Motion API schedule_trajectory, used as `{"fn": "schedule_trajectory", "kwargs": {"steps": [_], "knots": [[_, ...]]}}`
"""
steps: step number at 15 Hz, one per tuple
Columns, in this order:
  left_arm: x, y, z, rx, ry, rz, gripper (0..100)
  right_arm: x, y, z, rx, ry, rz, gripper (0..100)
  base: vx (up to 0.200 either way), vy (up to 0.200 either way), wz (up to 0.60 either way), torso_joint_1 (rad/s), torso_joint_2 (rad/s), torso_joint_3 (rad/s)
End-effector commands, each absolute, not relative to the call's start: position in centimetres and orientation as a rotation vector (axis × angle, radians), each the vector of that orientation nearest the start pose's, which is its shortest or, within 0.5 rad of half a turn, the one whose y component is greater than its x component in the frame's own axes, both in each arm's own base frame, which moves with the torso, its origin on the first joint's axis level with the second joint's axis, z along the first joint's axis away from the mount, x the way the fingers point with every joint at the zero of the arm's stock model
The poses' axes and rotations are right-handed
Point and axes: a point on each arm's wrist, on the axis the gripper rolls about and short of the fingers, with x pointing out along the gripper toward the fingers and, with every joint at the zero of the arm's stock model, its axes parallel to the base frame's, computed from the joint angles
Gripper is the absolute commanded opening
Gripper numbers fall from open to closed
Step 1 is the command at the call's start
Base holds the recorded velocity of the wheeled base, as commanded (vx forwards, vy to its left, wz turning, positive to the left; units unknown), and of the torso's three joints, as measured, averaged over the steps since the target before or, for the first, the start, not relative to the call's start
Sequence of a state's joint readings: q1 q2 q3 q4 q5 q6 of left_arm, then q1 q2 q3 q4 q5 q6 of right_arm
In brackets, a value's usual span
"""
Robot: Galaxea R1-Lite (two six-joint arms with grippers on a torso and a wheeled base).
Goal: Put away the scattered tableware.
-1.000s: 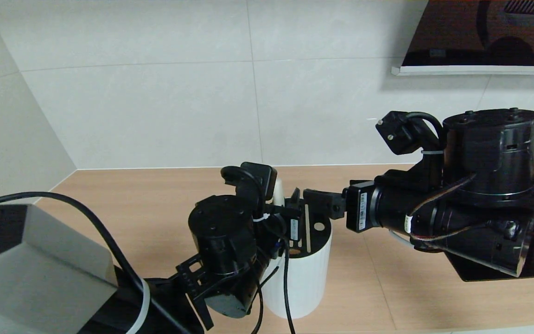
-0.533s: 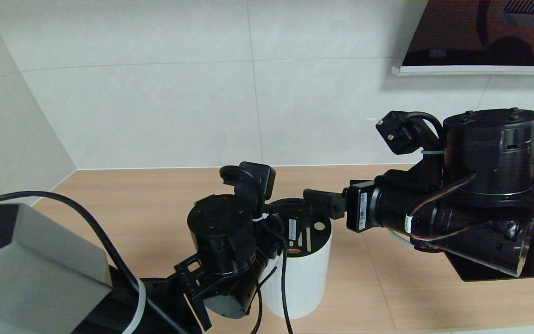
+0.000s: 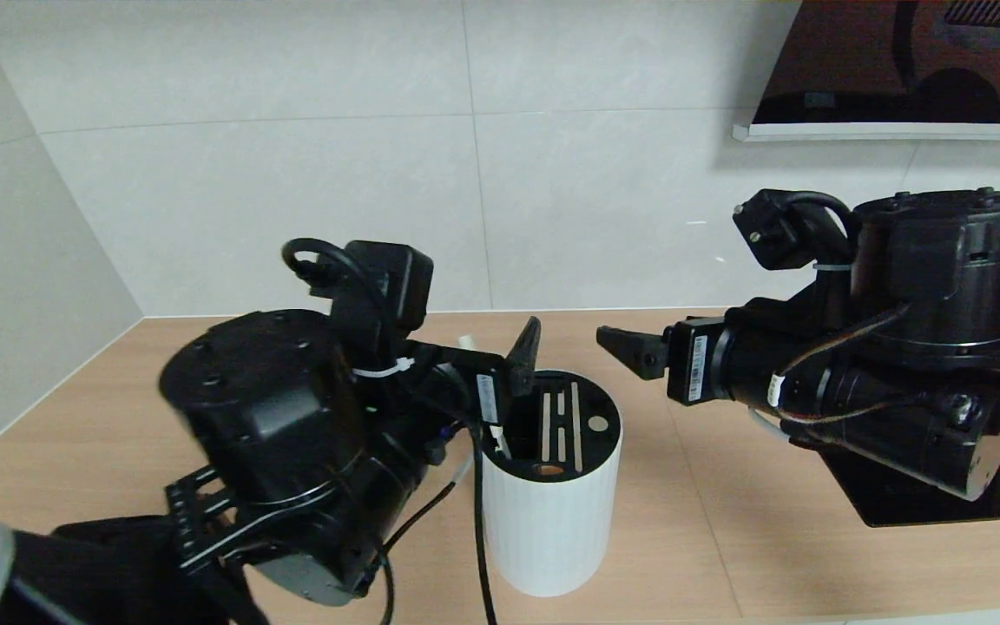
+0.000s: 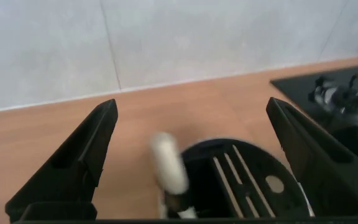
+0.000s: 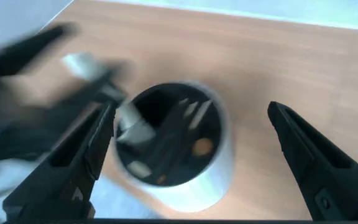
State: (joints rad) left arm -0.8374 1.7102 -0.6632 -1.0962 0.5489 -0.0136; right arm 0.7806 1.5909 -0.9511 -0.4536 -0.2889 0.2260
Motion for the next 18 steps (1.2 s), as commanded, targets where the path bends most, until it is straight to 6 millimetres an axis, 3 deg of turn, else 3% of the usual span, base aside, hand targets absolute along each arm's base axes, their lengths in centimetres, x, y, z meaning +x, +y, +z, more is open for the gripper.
{"fn": "schedule_trajectory", "kwargs": {"steps": [1, 4, 5, 8, 11, 14, 17, 18], "knots": [[18.1, -17.3, 21.3, -0.077, -0.081, -0.309, 100, 21.7, 18.7, 24.5, 0.135, 0.161, 0.39, 100, 0.0, 0.0, 0.0, 0.0, 0.0, 0.0], [17.7, -14.7, 23.4, -0.127, -0.156, -0.244, 100, 21.0, 16.8, 25.5, 0.171, 0.093, 0.327, 100, 0.0, 0.0, 0.0, 0.0, 0.0, 0.0], [17.5, -12.5, 23.9, -0.141, -0.185, -0.176, 100, 19.7, 14.9, 26.0, 0.157, 0.061, 0.307, 100, 0.0, 0.0, 0.0, 0.0, 0.0, 0.0], [14.4, -8.9, 25.5, -0.177, -0.266, -0.128, 100, 15.4, 8.9, 27.9, 0.156, -0.074, 0.204, 100, 0.0, 0.0, 0.0, 0.0, 0.0, 0.0], [9.6, -4.0, 25.2, -0.1, -0.296, 0.0, 100, 9.3, 3.8, 29.1, 0.191, -0.225, 0.112, 100, 0.0, 0.0, 0.0, 0.0, 0.0, 0.0], [3.9, -0.4, 23.8, -0.072, -0.318, 0.129, 100, 2.7, 0.0, 28.1, 0.158, -0.269, -0.043, 100, 0.0, 0.0, 0.0, 0.0, 0.0, 0.0], [-2.4, 1.5, 20.8, -0.021, -0.326, 0.168, 100, -4.9, -1.9, 24.2, 0.121, -0.263, -0.118, 100, 0.0, 0.0, 0.0, 0.0, 0.0, 0.0], [-3.2, 1.6, 20.3, -0.009, -0.326, 0.169, 100, -5.7, -2.1, 23.5, 0.11, -0.259, -0.122, 100, 0.0, 0.0, 0.0, 0.0, 0.0, 0.0]]}}
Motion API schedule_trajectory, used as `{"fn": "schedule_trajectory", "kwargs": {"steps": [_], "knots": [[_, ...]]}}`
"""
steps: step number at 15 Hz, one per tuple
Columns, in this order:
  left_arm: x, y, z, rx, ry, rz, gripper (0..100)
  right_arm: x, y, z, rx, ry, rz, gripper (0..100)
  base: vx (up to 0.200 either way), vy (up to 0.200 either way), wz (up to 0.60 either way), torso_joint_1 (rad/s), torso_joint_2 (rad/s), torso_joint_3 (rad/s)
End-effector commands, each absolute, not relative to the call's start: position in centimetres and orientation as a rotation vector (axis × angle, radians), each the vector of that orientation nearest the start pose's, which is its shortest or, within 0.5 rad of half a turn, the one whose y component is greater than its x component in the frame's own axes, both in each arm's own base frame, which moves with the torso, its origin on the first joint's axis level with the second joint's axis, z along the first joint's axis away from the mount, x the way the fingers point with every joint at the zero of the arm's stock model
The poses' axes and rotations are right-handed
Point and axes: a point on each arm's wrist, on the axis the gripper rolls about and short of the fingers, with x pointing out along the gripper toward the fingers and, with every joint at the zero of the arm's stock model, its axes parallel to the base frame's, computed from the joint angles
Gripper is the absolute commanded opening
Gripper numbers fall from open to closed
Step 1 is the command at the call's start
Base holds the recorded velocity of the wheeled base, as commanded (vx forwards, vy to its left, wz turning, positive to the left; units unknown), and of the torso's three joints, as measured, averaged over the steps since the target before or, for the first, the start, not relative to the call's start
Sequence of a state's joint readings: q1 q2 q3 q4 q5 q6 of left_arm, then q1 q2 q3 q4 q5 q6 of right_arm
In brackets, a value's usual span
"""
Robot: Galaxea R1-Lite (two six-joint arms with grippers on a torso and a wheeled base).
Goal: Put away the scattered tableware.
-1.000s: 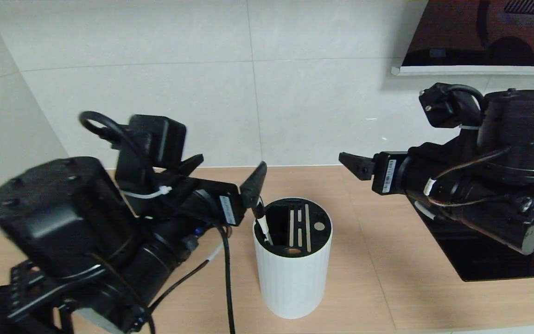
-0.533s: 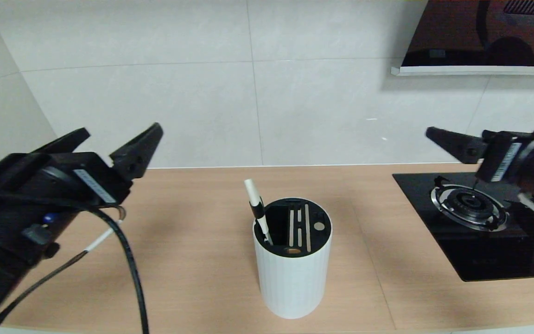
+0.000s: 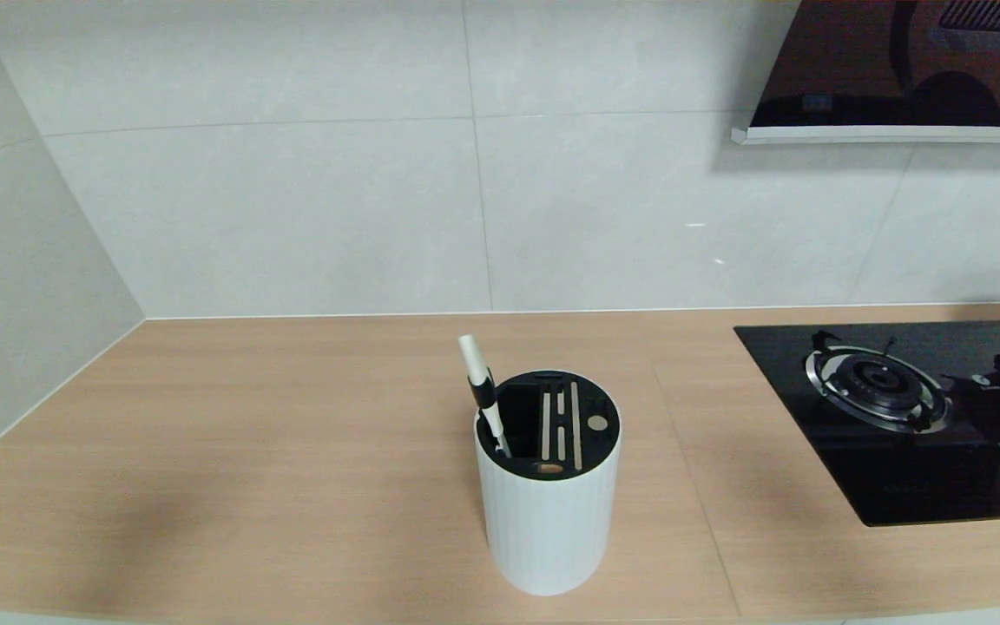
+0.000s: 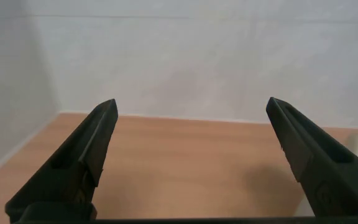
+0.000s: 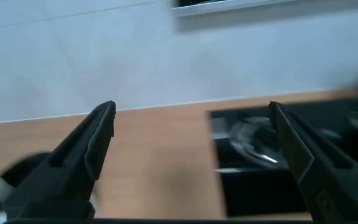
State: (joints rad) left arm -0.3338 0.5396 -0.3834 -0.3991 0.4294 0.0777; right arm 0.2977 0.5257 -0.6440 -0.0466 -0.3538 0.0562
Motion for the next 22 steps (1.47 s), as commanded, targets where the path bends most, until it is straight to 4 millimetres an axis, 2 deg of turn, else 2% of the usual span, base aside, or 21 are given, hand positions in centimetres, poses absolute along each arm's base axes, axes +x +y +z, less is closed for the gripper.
{"fn": "schedule_trajectory", "kwargs": {"steps": [1, 5, 6, 8, 11, 12, 14, 17, 19, 22], "knots": [[-5.6, 1.8, 18.8, 0.01, -0.314, 0.186, 100, -7.8, -2.4, 21.5, 0.097, -0.257, -0.133, 100, 0.0, 0.0, 0.0, 0.0, 0.0, 0.0], [-5.6, 1.5, 18.5, -0.037, -0.329, 0.272, 100, -7.0, -1.1, 18.4, 0.073, -0.194, -0.282, 100, 0.0, 0.0, 0.0, 0.0, 0.0, 0.0], [-5.6, 1.1, 17.7, -0.023, -0.322, 0.331, 100, -7.7, -0.6, 16.7, 0.062, -0.227, -0.268, 100, 0.0, 0.0, 0.0, 0.0, 0.0, 0.0], [-5.7, 0.7, 15.2, 0.022, -0.29, 0.302, 100, -6.7, -0.7, 15.3, 0.07, -0.18, -0.294, 100, 0.0, 0.0, 0.0, 0.0, 0.0, 0.0], [-4.0, 0.6, 12.1, 0.021, -0.17, 0.249, 100, -4.5, -0.4, 12.1, 0.046, -0.089, -0.184, 100, 0.0, 0.0, 0.0, 0.0, 0.0, 0.0], [-3.6, 0.5, 11.4, 0.024, -0.147, 0.224, 100, -3.9, -0.3, 11.3, 0.043, -0.088, -0.147, 100, 0.0, 0.0, 0.0, 0.0, 0.0, 0.0], [-2.4, 0.4, 8.4, 0.035, -0.075, 0.161, 100, -2.4, -0.2, 8.8, 0.019, -0.126, -0.102, 100, 0.0, 0.0, 0.0, 0.0, 0.0, 0.0], [-2.3, 0.2, 8.0, 0.036, -0.038, 0.096, 100, -2.3, -0.2, 8.0, 0.014, -0.045, -0.086, 100, 0.0, 0.0, 0.0, 0.0, 0.0, 0.0], [-2.3, 0.0, 7.5, 0.032, 0.003, -0.014, 100, -2.3, -0.2, 7.8, 0.024, -0.021, -0.069, 100, 0.0, 0.0, 0.0, 0.0, 0.0, 0.0], [-2.3, 0.0, 7.6, 0.026, -0.002, -0.018, 100, -2.3, -0.1, 7.6, 0.023, -0.005, -0.041, 100, 0.0, 0.0, 0.0, 0.0, 0.0, 0.0]]}}
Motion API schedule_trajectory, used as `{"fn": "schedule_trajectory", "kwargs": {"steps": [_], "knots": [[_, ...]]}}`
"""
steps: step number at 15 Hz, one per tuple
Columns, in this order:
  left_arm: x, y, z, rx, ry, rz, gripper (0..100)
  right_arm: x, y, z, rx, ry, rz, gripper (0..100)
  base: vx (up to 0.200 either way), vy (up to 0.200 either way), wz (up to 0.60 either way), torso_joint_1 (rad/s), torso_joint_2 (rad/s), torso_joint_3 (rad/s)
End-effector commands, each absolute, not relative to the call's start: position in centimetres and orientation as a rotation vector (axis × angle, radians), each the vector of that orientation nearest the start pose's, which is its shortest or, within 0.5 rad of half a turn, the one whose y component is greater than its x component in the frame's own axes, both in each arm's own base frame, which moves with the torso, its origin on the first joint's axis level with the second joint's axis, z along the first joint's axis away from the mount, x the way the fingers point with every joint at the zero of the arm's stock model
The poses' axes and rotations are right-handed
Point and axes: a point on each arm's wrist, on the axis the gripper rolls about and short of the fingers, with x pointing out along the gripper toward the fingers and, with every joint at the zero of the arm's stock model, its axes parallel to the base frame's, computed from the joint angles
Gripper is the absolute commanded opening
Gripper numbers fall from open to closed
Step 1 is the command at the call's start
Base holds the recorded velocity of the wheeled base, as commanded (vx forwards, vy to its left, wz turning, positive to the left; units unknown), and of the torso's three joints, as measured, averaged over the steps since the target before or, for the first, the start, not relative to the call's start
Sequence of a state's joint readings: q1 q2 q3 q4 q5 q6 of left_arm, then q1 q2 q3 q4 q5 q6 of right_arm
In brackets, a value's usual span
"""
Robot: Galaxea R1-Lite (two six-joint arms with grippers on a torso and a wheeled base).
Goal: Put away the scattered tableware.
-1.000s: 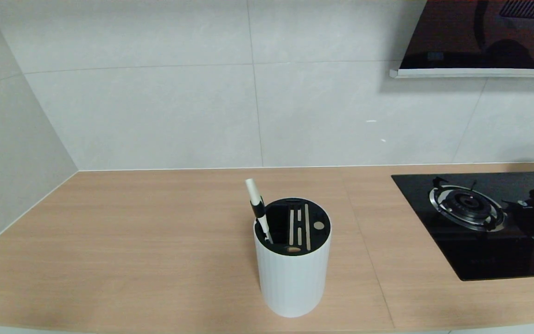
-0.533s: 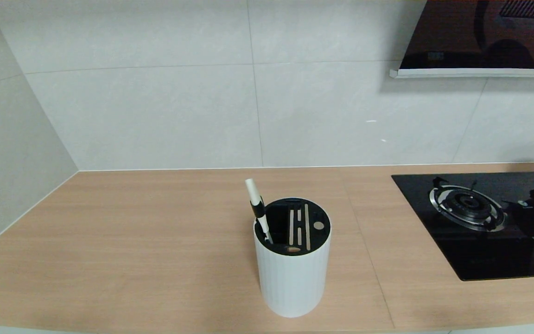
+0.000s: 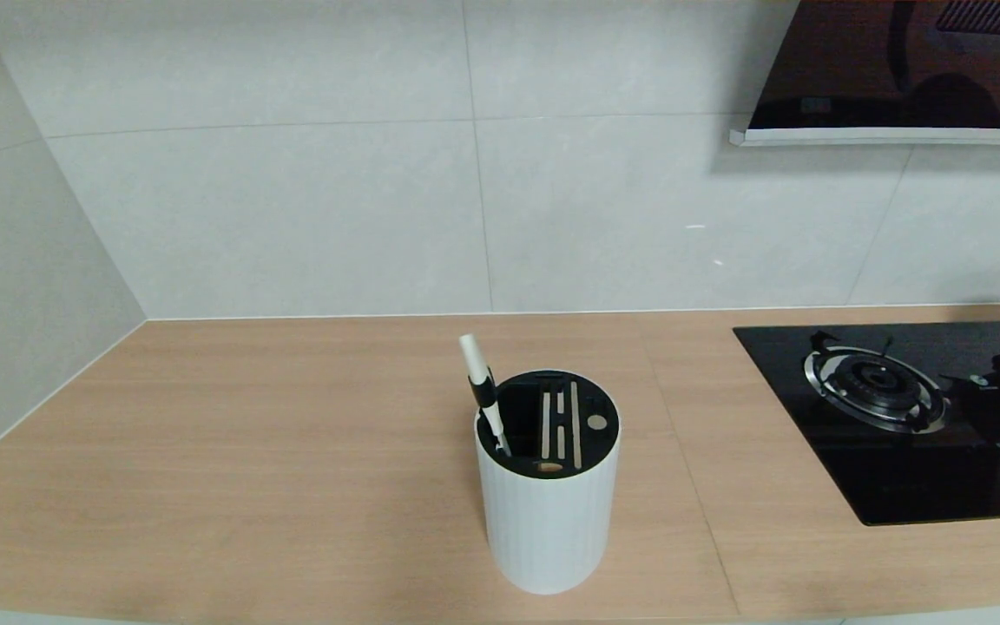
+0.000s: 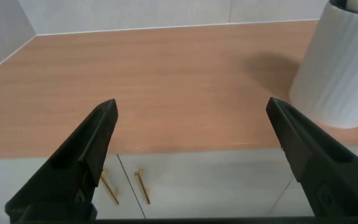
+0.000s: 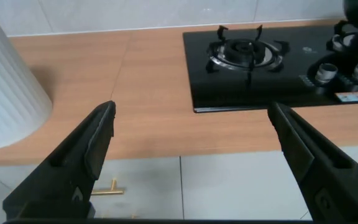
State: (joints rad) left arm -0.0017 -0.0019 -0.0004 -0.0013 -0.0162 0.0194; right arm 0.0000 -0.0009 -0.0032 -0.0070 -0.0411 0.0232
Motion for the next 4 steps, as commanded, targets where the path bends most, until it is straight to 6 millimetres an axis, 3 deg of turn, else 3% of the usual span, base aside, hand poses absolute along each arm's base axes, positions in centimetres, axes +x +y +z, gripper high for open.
{"fn": "schedule_trajectory", "kwargs": {"steps": [1, 4], "knots": [[-2.28, -0.03, 7.56, 0.006, -0.002, -0.018, 100, -2.28, -0.09, 7.64, 0.025, -0.005, -0.04, 100, 0.0, 0.0, 0.0, 0.0, 0.0, 0.0], [-2.28, -0.03, 7.56, 0.005, -0.002, -0.018, 100, -2.28, -0.08, 7.64, 0.023, -0.005, -0.037, 100, 0.0, 0.0, 0.0, 0.0, 0.0, 0.0]]}}
